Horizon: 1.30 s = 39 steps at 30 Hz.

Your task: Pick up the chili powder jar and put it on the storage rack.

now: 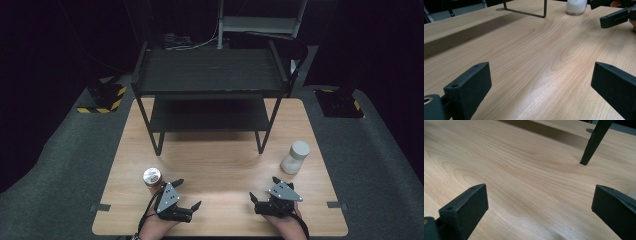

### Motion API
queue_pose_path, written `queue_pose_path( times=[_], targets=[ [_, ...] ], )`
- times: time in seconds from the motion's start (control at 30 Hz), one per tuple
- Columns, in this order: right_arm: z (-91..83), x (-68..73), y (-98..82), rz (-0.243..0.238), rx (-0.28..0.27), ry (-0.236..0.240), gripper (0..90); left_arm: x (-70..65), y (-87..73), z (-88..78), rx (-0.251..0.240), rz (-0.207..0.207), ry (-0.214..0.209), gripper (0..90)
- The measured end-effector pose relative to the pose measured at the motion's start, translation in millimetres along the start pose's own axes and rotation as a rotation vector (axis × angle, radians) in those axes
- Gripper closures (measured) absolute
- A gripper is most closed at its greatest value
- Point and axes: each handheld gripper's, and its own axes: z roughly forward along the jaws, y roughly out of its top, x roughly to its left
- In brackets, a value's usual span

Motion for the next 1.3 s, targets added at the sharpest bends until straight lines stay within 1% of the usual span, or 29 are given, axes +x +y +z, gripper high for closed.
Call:
queue_pose_path(
  times=[0.17,0.2,0.33,0.43,0.53,0.67,0.87,0.93,1.07,1.13,1.17,1.3],
  targets=[
    [-0.1,-0.8,0.0,0.006,0.001,0.002,0.0,-0.3,-1.5,-0.9,-0.008,0.0,-0.001,2.4],
    [-1.0,-0.6,-0.3,-0.009,0.003,0.002,0.2,-0.4,-1.1,-0.7,-0.006,0.013,-0.006,2.4],
    [-2.6,-0.7,-0.9,-0.015,0.005,0.001,0.2,-0.7,-0.3,-0.3,-0.002,0.02,-0.008,2.2],
    [-4.1,-0.6,-2.0,-0.001,0.003,-0.007,0.2,-0.7,-0.5,-0.2,-0.004,0.014,-0.006,2.0],
    [-4.7,-1.1,-3.3,0.003,-0.004,-0.009,0.2,1.0,-0.5,0.5,-0.005,0.011,-0.014,1.8],
    [-4.5,0.0,-2.5,-0.004,0.0,-0.009,0.2,2.4,-1.7,0.3,-0.012,0.0,-0.017,1.8],
    [-4.2,0.0,-2.1,-0.011,0.002,-0.007,0.2,2.9,-2.7,-0.3,-0.018,0.0,-0.019,1.8],
    [-4.3,-0.5,-2.3,-0.008,0.001,-0.005,0.2,3.2,-3.3,-0.6,-0.021,-0.01,-0.023,1.7],
    [-4.3,-0.6,-2.4,-0.01,0.0,-0.003,0.2,2.3,-1.7,-1.8,-0.019,0.006,-0.03,1.4],
    [-4.2,-0.6,-2.2,-0.012,0.001,-0.003,0.2,1.9,-0.2,-4.9,-0.037,0.007,-0.03,1.4],
    [-4.2,-0.6,-2.2,-0.012,0.001,-0.003,0.2,1.9,-0.2,-4.9,-0.037,0.007,-0.03,1.4],
    [-4.4,-2.3,-3.1,-0.008,-0.005,0.005,0.2,2.6,2.4,-13.3,-0.059,0.001,-0.016,1.4]
  ],
)
